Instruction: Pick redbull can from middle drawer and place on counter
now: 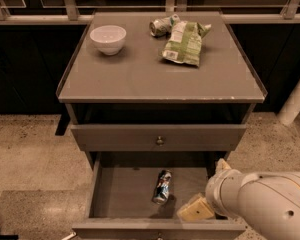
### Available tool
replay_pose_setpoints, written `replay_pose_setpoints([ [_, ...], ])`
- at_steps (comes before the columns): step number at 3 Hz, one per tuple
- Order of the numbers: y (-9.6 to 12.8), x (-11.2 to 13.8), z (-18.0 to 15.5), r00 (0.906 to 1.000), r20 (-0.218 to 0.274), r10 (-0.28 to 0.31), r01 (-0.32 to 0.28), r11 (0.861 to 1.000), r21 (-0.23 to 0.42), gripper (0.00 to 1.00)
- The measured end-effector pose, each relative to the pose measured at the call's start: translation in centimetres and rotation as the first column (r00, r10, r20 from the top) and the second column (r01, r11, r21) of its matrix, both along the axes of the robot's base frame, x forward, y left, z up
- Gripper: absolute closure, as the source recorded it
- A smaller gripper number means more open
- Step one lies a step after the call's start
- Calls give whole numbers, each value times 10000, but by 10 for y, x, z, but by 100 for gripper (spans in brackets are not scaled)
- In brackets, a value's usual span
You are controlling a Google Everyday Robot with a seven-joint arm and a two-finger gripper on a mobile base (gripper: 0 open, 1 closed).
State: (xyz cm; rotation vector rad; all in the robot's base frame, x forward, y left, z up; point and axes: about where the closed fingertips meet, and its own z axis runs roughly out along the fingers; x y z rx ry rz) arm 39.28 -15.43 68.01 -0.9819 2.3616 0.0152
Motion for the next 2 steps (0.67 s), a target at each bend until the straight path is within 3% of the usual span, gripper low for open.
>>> replay_pose_setpoints([
  [2, -9, 12, -9, 9940, 47, -1091, 1089, 9937, 261, 0],
])
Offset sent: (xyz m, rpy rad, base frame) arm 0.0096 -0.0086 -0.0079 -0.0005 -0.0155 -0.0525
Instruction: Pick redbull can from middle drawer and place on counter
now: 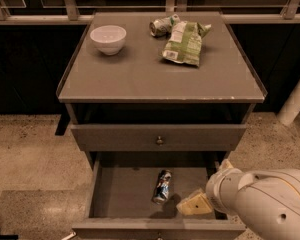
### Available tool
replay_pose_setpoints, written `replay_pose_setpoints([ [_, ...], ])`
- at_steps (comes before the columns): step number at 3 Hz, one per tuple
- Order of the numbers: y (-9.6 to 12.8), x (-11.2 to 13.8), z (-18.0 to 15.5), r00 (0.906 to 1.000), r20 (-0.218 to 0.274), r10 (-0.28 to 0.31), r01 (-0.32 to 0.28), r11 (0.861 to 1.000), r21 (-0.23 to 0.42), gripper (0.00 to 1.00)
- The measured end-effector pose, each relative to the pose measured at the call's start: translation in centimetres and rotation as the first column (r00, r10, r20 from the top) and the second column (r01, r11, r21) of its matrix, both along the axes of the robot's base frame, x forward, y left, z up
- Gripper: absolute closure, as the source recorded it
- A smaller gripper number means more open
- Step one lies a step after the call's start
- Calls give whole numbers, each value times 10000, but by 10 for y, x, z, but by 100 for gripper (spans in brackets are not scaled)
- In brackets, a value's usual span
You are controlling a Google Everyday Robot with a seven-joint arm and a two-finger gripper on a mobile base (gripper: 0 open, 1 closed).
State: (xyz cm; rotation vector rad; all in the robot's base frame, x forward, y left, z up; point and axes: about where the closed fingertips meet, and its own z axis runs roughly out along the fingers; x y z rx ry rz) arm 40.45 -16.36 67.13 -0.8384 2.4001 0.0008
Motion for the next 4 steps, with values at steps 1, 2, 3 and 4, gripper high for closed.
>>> replay_pose_setpoints([
  [1, 0, 0, 0, 10000, 0, 1, -1, 10000, 0, 0],
  [2, 10, 4, -6, 9992, -115, 389, -387, 9991, 181, 0],
  [3, 18, 19, -12, 9984, -518, -206, 275, 9903, 1365, 0],
  [4, 18, 31, -30, 9802, -1443, -1359, 1688, 9540, 2478, 0],
])
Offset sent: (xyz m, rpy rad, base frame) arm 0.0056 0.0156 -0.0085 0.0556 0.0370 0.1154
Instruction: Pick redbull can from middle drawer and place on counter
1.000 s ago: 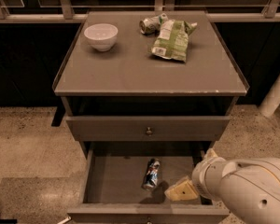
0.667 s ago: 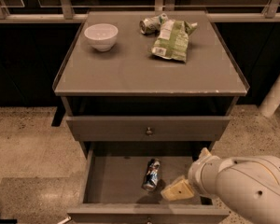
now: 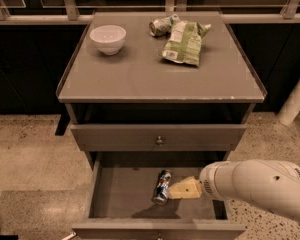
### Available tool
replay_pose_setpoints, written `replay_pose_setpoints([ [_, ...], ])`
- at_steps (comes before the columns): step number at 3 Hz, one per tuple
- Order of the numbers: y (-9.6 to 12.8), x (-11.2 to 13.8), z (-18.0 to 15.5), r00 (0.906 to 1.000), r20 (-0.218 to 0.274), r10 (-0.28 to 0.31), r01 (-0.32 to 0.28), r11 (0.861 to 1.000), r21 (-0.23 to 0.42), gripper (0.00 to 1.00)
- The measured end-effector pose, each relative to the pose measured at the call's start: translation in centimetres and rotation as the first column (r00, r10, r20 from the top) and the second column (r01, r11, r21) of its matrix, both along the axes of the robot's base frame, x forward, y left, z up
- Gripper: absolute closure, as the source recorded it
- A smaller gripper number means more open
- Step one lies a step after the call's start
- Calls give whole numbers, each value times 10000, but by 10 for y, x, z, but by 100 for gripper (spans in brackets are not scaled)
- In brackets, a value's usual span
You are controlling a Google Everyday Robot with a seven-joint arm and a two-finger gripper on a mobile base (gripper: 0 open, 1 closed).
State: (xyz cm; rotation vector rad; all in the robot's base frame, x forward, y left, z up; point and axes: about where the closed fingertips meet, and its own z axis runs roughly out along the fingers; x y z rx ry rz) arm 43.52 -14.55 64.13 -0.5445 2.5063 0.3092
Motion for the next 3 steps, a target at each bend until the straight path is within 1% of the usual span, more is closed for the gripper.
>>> replay_pose_setpoints([
  [1, 0, 0, 0, 10000, 0, 0, 0, 10000, 0, 0],
  [2, -1, 6, -14, 9944, -283, -1014, 1031, 9923, 680, 0],
  [3, 5, 25, -43, 9593, -926, -2668, 2796, 9431, 1797, 0],
])
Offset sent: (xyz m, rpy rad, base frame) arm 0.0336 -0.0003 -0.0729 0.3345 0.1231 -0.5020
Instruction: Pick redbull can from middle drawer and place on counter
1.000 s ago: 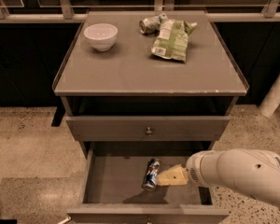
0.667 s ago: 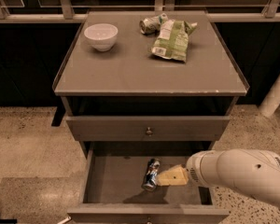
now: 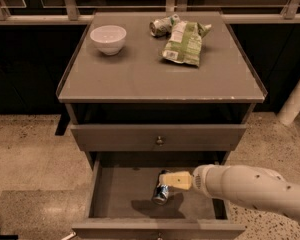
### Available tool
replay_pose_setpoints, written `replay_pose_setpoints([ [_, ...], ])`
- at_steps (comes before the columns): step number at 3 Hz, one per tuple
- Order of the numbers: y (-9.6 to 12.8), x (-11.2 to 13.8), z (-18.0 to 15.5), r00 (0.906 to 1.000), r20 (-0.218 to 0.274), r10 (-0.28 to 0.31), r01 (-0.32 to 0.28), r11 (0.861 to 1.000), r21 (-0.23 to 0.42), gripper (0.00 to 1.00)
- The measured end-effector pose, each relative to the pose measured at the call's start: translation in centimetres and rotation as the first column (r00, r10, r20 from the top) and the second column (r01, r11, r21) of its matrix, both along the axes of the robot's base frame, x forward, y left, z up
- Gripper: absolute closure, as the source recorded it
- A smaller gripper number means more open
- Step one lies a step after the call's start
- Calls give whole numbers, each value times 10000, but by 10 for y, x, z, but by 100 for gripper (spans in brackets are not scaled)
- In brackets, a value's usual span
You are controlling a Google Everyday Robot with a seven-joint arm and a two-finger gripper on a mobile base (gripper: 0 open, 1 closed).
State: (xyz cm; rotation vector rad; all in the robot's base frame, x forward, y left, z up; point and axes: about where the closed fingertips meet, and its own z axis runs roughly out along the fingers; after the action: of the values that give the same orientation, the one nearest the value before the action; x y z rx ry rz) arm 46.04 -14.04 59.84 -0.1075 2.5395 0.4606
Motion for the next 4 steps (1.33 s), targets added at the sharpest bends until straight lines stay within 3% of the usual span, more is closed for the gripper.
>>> replay_pose_setpoints([
  [1, 28, 25, -28, 9979, -243, -600, 618, 9947, 822, 0],
  [2, 56, 40, -59, 9960, -694, -567, 632, 9934, 956, 0],
  [3, 75, 43, -60, 9973, -705, -187, 253, 9953, 938, 0],
  [4, 74, 45, -66, 9968, -749, -276, 358, 9932, 1106, 0],
])
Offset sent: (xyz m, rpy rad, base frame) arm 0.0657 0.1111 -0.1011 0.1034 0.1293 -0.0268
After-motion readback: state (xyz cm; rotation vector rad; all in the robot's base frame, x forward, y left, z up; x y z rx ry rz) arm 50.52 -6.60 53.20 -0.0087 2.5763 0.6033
